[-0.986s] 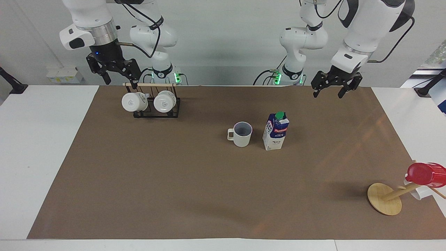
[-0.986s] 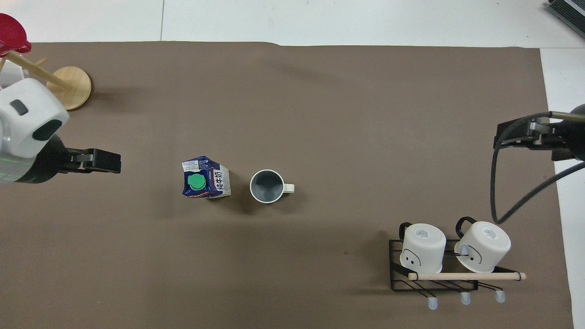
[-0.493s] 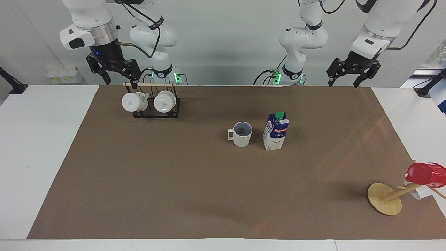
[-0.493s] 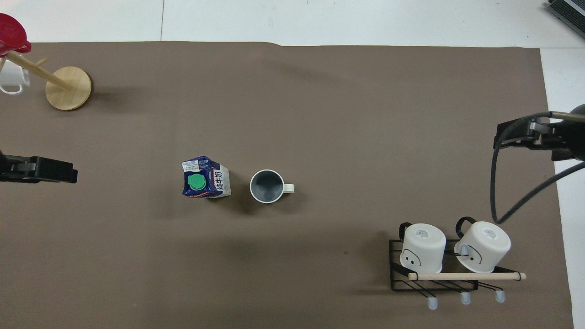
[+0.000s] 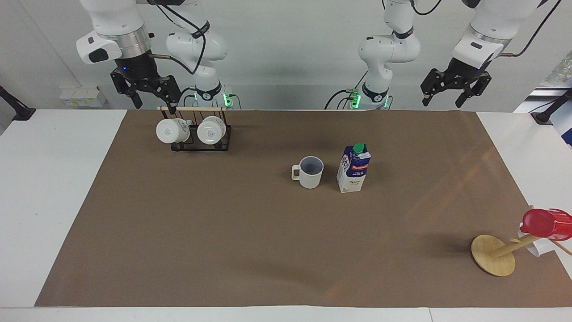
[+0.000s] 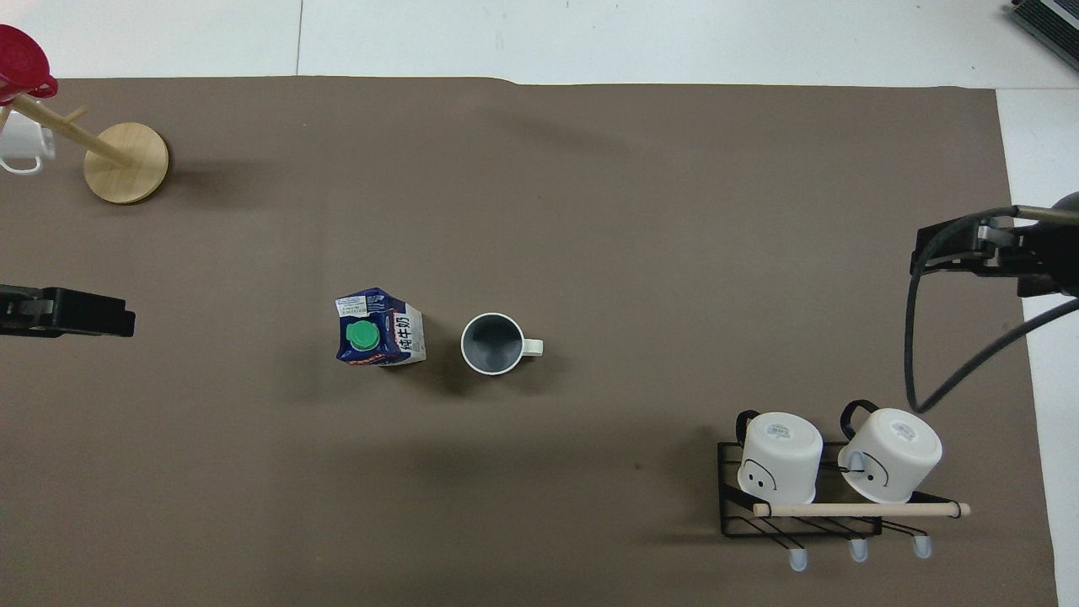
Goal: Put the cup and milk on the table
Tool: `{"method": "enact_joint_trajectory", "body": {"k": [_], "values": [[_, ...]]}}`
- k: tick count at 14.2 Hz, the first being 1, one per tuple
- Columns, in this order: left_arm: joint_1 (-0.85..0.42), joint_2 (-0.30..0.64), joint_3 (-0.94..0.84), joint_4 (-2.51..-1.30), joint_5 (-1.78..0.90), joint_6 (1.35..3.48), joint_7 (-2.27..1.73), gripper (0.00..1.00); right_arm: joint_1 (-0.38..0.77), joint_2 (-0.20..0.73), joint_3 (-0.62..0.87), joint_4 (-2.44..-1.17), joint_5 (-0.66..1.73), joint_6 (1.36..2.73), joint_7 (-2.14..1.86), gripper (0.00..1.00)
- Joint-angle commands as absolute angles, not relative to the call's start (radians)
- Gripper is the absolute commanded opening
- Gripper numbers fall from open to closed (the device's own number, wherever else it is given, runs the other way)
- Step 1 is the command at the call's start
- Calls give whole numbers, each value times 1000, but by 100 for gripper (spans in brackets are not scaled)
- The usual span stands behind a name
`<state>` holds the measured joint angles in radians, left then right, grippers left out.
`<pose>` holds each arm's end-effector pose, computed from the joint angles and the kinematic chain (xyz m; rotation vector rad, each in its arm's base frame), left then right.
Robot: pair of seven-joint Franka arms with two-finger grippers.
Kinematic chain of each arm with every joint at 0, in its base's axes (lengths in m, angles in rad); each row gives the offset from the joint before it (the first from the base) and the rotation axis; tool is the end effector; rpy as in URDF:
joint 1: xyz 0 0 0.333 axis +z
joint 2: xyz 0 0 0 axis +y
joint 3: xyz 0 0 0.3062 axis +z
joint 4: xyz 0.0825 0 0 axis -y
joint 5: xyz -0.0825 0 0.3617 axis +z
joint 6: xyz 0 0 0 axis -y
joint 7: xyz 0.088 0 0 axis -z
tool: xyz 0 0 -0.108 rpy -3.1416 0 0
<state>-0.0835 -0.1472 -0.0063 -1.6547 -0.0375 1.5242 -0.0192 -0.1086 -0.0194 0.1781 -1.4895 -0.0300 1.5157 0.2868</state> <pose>0.4799 -0.0477 0.6468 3.1021 -0.1127 0.0228 0.5199 0.0339 0.6552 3.0970 -0.3414 0.0787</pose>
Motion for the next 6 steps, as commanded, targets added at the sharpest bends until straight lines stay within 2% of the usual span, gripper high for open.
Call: {"method": "enact_joint_trajectory", "body": {"k": [1, 6], "values": [[-68, -143, -2, -1638, -31, 1516, -6, 100, -123, -9, 184, -1468, -9, 1499, 271, 100], [-58, -143, 5, -1638, -31, 1514, -5, 100, -123, -9, 184, -1468, -9, 1499, 270, 100]]}}
